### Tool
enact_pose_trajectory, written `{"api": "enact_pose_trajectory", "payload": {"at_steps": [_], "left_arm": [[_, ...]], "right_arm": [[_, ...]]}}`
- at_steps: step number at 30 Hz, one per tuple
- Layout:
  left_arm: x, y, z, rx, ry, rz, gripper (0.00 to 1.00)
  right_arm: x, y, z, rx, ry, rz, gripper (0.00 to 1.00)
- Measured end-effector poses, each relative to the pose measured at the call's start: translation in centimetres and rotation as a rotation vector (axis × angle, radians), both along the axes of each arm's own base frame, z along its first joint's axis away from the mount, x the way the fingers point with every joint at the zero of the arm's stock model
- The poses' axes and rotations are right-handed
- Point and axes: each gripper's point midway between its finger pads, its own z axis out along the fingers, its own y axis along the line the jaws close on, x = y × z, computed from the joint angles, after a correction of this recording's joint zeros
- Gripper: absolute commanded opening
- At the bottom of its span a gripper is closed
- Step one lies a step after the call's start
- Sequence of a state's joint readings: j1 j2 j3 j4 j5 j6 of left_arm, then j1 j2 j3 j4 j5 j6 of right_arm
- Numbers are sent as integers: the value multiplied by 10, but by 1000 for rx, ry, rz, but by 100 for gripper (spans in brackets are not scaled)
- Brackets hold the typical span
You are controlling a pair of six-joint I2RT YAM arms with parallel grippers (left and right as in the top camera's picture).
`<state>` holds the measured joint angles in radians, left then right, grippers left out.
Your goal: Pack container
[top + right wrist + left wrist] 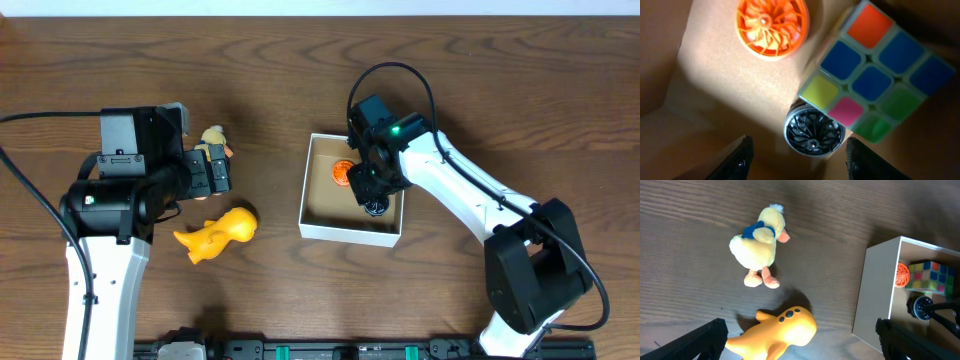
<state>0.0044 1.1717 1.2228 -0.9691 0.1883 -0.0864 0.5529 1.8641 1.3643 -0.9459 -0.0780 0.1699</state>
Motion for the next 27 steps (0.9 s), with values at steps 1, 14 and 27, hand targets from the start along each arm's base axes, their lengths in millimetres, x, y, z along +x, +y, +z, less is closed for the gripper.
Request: {"api": "enact_pose_trajectory", "payload": {"at_steps": [1, 14, 27], "left_arm": [[0, 0, 0, 0, 0, 0, 98], [0, 0, 0, 1, 2, -4, 98], [6, -44, -51, 75, 169, -269, 100]], "right_arm": [[1, 2, 0, 1, -7, 8, 62], [-2, 72, 51, 118, -202, 256, 62], [13, 81, 47, 137, -245, 259, 58]]}}
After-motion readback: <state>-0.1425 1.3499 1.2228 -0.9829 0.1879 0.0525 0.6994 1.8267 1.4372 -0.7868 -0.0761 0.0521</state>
